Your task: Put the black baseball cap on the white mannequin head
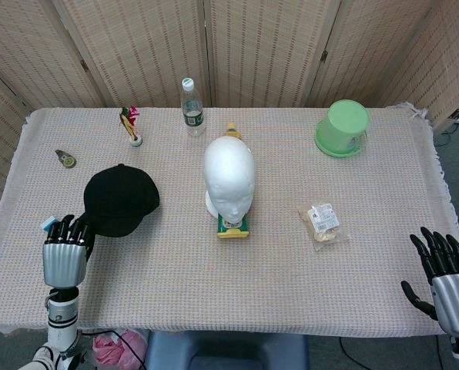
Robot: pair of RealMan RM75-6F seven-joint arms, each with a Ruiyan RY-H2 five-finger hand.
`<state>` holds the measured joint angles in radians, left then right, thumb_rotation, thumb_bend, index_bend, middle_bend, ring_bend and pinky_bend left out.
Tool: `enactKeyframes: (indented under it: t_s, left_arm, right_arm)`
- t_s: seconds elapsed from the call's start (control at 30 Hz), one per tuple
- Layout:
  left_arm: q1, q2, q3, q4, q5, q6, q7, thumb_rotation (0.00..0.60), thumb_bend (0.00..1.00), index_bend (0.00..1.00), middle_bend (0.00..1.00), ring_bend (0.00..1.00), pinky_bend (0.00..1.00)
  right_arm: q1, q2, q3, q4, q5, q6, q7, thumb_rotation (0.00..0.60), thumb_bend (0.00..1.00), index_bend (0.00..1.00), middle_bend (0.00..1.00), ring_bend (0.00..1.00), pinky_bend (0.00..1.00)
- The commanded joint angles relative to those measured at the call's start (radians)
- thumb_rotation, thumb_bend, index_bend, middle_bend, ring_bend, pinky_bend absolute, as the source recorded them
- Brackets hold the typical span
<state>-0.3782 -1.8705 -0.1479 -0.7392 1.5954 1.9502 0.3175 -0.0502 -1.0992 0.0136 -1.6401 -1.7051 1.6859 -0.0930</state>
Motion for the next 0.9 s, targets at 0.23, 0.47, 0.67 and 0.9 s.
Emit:
enactKeyframes:
  t_s: [0.23, 0.47, 0.67, 0.9]
  left_arm:
    - [-0.026, 0.113, -0.044, -0.135, 0.012, -0.005, 0.069, 0.6, 0.47, 0.59, 0.6, 0.42, 0.54]
    - [-0.046, 0.164, -0.084, -0.205, 0.012, -0.007, 0.101, 0.6, 0.47, 0.59, 0.6, 0.42, 0.54]
    - [-0.066, 0.203, -0.106, -0.254, 0.023, -0.016, 0.132, 0.6, 0.47, 0.59, 0.6, 0.42, 0.54]
    - [-0.078, 0.265, -0.117, -0.36, 0.042, -0.034, 0.188, 0.6, 0.47, 0.58, 0.6, 0.42, 0.54]
  right_arm:
    - [0.001, -0.001, 0.002, 0.0, 0.004, -0.003, -0.001, 0.6, 0.22, 0.0, 0.0, 0.0, 0.0]
    - [0.0, -0.002, 0.001, 0.0, 0.001, -0.001, -0.006, 0.6, 0.22, 0.0, 0.0, 0.0, 0.0]
    - [-0.001, -0.002, 0.002, 0.0, 0.003, 0.002, -0.004, 0.6, 0.22, 0.0, 0.0, 0.0, 0.0]
    - [-0.004, 0.001, 0.003, 0.001, 0.002, 0.01, 0.003, 0.6, 0.22, 0.0, 0.0, 0.0, 0.0]
